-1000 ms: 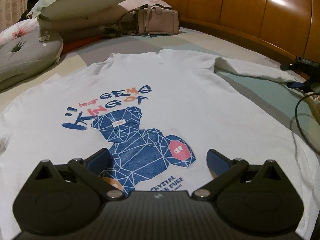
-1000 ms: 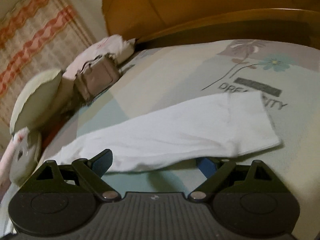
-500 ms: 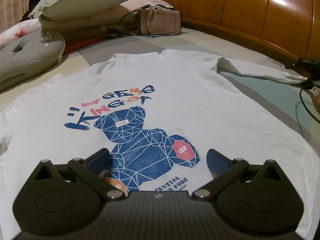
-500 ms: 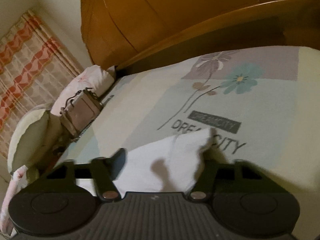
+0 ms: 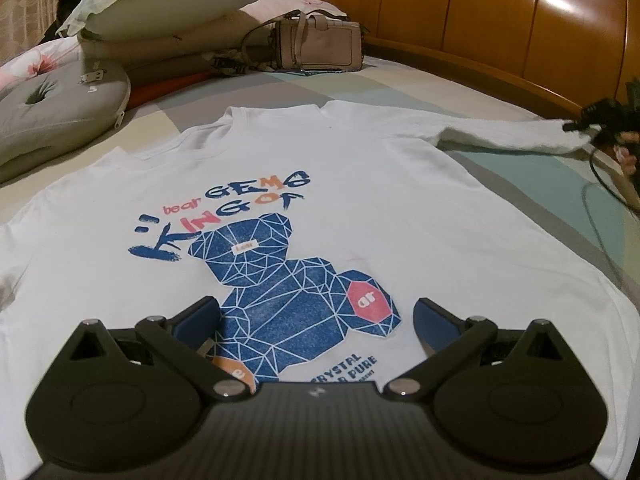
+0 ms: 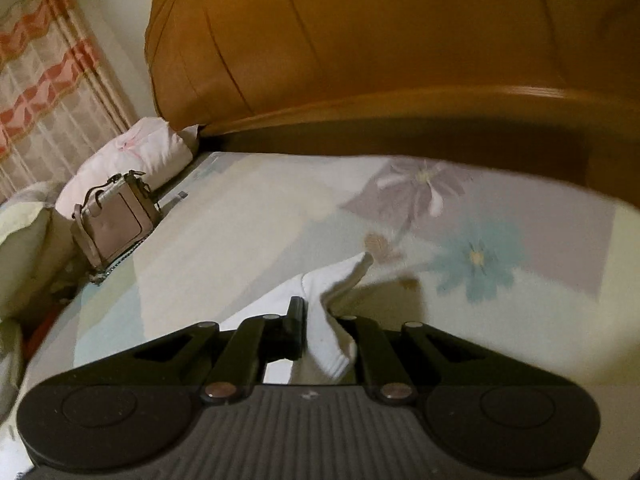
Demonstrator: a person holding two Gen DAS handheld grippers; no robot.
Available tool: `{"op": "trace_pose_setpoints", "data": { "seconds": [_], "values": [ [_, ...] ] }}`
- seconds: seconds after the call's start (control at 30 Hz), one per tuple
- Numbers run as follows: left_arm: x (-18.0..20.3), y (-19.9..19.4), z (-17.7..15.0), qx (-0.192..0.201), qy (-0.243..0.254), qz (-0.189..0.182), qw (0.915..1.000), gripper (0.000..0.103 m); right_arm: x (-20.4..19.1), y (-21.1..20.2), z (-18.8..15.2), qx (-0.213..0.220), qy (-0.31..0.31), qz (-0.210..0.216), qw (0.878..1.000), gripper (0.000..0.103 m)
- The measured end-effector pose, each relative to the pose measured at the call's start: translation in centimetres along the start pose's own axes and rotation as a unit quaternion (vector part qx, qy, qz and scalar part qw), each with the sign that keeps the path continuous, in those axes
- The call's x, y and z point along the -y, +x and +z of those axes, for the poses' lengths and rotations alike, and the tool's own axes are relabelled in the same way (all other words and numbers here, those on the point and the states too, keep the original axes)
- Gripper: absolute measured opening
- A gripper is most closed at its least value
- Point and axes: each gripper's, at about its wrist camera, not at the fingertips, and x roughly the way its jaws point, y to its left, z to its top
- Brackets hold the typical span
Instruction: Fold clothes
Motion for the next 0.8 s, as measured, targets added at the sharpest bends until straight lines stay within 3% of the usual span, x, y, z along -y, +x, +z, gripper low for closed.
{"op": "trace_pose_setpoints", "data": {
  "seconds": [0.2, 0.3, 0.33, 0.57, 0.63, 0.7, 0.8],
  "values": [
    [-0.1, 0.0, 0.0, 0.000, 0.000, -0.001, 1.0000, 0.102, -1.1, 2.8, 2.0, -0.015, -0.042, -0.048, 0.998, 0.014],
    [-0.1, -0.1, 0.0, -0.001, 0.000, 0.000, 1.0000, 0.102, -1.5, 3.3, 2.1, -0.009, -0.045, -0.113, 0.993, 0.029],
    [-0.1, -0.1, 0.0, -0.001, 0.000, 0.000, 1.0000, 0.102, -2.1, 2.9, 2.0, -0.007, -0.047, -0.116, 0.992, 0.038],
    [-0.3, -0.3, 0.2, -0.001, -0.007, 0.004, 1.0000, 0.102, -8.0, 0.1, 0.3, -0.023, -0.073, -0.027, 0.997, 0.066],
    [-0.3, -0.4, 0.2, -0.001, -0.006, 0.006, 1.0000, 0.102, -10.6, 0.5, -1.5, -0.041, -0.111, -0.008, 0.993, 0.071],
    [-0.3, -0.4, 0.2, -0.001, -0.005, 0.008, 1.0000, 0.102, -12.6, 1.6, -3.6, -0.056, -0.150, -0.011, 0.987, 0.071],
    [-0.3, -0.5, 0.1, 0.000, -0.005, 0.010, 0.9999, 0.102, -13.6, 3.0, -6.9, -0.076, -0.209, -0.052, 0.974, 0.071]
  ]
}}
